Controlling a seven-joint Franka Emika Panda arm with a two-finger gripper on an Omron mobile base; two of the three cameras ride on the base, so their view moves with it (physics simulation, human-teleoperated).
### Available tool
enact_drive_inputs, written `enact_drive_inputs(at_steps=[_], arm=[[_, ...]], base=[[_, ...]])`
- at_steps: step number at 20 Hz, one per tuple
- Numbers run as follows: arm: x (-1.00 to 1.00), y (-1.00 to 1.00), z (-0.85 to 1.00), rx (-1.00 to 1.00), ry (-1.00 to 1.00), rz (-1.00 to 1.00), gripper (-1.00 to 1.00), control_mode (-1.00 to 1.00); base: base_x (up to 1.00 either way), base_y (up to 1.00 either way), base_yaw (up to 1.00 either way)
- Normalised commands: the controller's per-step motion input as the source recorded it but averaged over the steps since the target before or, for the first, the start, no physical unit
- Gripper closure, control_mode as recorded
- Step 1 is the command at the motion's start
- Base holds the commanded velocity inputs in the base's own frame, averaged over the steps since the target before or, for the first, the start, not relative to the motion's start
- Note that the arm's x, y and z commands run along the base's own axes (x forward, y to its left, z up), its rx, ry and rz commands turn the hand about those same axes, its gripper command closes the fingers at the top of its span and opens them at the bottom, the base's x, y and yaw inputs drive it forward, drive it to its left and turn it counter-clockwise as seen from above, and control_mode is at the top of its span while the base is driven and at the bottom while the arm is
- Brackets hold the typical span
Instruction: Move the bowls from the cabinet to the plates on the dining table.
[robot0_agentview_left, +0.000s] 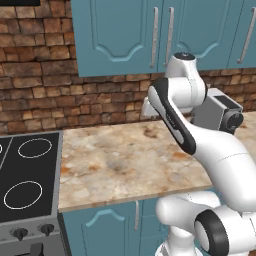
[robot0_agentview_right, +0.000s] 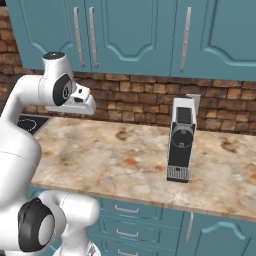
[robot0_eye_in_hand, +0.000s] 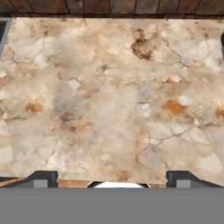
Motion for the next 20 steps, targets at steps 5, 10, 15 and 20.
enact_drive_inputs(at_steps=[5,10,15,20], arm=[[-0.14,0.26,0.00,0.00,-0.02,0.01,-1.00,-1.00],[-0.17,0.02,0.02,0.00,-0.07,0.00,-1.00,-1.00],[-0.31,0.00,0.22,0.00,-0.16,0.00,-1.00,-1.00],[-0.18,0.01,0.48,0.00,-0.13,0.00,-1.00,-1.00]], base=[[0.00,0.00,0.00],[0.00,0.00,0.00],[0.00,0.00,0.00],[0.00,0.00,0.00]])
